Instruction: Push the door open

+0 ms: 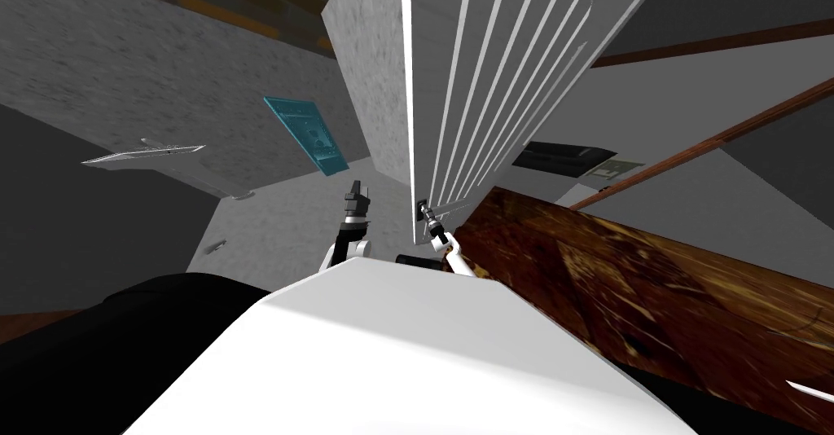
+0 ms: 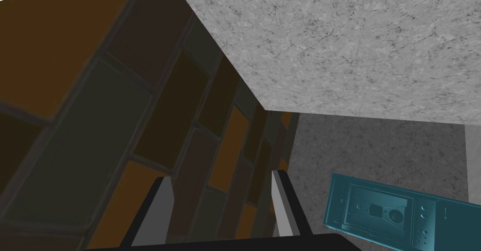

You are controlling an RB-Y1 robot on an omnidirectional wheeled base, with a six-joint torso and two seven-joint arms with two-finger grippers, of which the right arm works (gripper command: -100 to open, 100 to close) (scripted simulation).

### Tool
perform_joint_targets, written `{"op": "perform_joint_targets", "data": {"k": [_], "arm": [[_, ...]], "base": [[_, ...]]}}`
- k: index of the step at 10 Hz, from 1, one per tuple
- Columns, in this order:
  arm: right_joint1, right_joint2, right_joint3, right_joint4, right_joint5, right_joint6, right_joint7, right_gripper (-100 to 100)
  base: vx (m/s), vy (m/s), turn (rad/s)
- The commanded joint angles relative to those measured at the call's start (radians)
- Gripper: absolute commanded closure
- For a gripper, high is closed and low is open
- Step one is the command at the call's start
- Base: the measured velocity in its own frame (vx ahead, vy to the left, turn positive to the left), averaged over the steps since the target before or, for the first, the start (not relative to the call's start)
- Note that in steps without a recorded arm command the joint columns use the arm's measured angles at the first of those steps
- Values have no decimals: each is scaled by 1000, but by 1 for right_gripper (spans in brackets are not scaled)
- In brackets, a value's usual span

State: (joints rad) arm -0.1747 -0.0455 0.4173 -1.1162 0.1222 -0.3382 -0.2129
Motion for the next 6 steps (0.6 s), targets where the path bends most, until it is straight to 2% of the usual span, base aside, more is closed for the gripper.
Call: {"op": "perform_joint_targets", "data": {"k": [1, 3, 4, 6], "arm": [[2, 0, 1, 1, 0, 0, 0, 100], [2, 0, 1, 1, 0, 0, 0, 100], [0, -7, -19, 8, -3, 3, 6, 100], [-4, -9, -36, 13, -6, 4, 12, 100]], "base": [[-18, -10, -5], [-6, -2, -2], [71, 110, -44], [105, 164, -66]]}}
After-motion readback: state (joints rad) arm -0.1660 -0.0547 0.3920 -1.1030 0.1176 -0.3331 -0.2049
